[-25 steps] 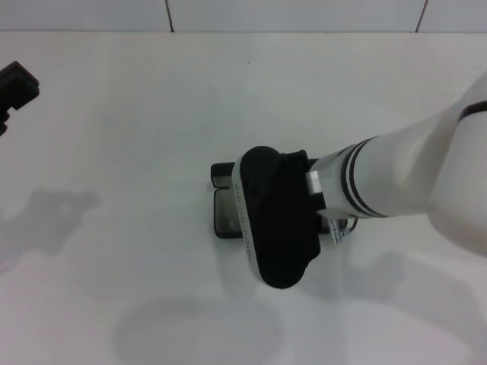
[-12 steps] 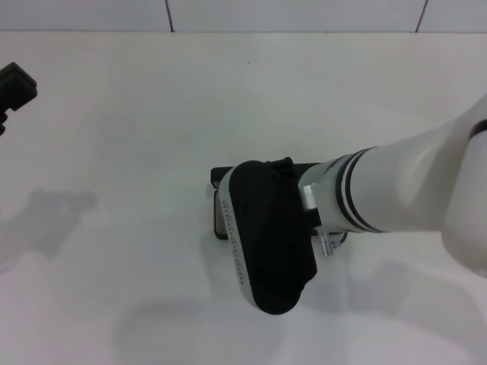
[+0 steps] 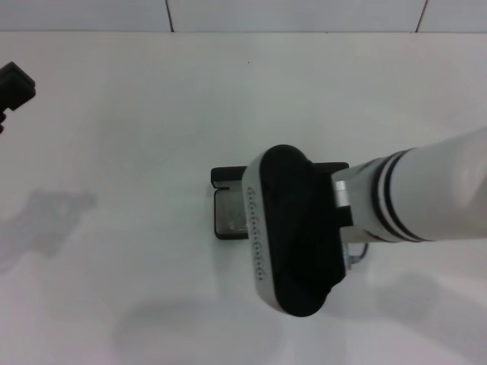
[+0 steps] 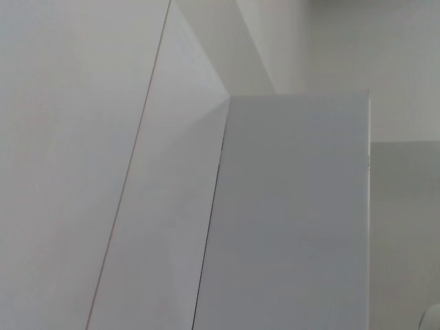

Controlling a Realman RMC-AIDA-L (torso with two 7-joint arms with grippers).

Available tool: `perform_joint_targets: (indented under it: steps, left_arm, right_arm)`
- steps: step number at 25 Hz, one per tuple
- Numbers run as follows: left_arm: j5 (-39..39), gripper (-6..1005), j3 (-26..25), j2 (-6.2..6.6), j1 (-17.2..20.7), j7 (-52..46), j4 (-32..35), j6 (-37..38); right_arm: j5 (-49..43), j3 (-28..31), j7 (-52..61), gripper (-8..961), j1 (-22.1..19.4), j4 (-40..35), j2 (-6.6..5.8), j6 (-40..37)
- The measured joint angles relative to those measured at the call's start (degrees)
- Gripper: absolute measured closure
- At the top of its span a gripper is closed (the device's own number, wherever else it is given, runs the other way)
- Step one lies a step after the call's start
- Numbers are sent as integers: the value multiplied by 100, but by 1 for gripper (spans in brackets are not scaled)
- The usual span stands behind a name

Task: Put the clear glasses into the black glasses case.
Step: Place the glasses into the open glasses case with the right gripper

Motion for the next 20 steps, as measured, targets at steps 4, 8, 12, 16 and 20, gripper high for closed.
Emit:
perform_joint_targets:
  steps: [4,8,12,16,20]
  left_arm:
    - [0,940,0,-8,27,-13,0,0]
    - [0,940,0,-8,68,-19,0,0]
    - [0,940,0,-7,66,-21,0,0]
    - [1,940,0,-8,23,-22,0,-2]
    - [1,940,0,-11,26,-23,-4,-6]
  right_arm:
    - [79,214,46,635,-146,-204,3,-607]
    - [57,460,100,639,-315,-255,6,-837]
    - [11,658,115,643,-375,-164,1,-903]
    - [-65,736,101,729,-375,-60,-5,-986]
    - [-313,699,88,836,-366,111,-2,-967]
